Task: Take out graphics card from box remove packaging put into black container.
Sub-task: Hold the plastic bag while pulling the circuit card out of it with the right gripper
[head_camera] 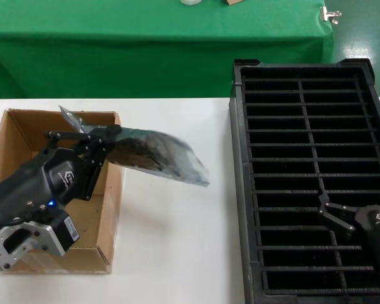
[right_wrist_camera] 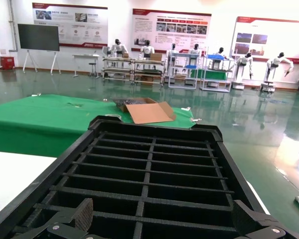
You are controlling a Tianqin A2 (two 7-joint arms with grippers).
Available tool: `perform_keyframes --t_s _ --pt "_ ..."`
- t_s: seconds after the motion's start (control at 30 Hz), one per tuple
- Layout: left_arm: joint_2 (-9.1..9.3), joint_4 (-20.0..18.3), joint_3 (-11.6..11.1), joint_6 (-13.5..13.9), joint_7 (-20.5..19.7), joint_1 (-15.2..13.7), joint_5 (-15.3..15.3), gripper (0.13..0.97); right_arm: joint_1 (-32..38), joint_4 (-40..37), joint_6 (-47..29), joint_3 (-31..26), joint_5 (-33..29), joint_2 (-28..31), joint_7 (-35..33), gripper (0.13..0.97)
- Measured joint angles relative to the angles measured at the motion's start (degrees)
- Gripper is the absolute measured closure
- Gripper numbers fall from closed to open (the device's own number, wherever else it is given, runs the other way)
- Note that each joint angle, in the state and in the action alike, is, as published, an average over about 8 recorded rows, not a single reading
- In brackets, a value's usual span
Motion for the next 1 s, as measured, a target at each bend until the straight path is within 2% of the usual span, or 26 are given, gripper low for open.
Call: perform_keyframes --t_s 0.3,0.5,0.8,1.0 --pt "0.0 0.0 0.0 0.0 0.0 0.0 0.0 0.958 0.4 2.6 -4.7 -0.4 1.1 0.9 0.1 0.129" --pt "0.0 0.0 0.0 0.0 0.0 0.0 0.0 0.958 1.8 6.8 -11.0 -4.4 2.3 4.1 2.6 0.129" --pt "0.0 0.0 0.0 0.0 0.0 0.0 0.0 0.958 6.3 8.5 -19.5 -10.8 3.3 7.1 5.5 0.165" --pt "0.0 0.0 0.0 0.0 0.0 0.0 0.0 0.958 10.9 6.0 -21.4 -13.7 2.1 6.1 6.1 0.242"
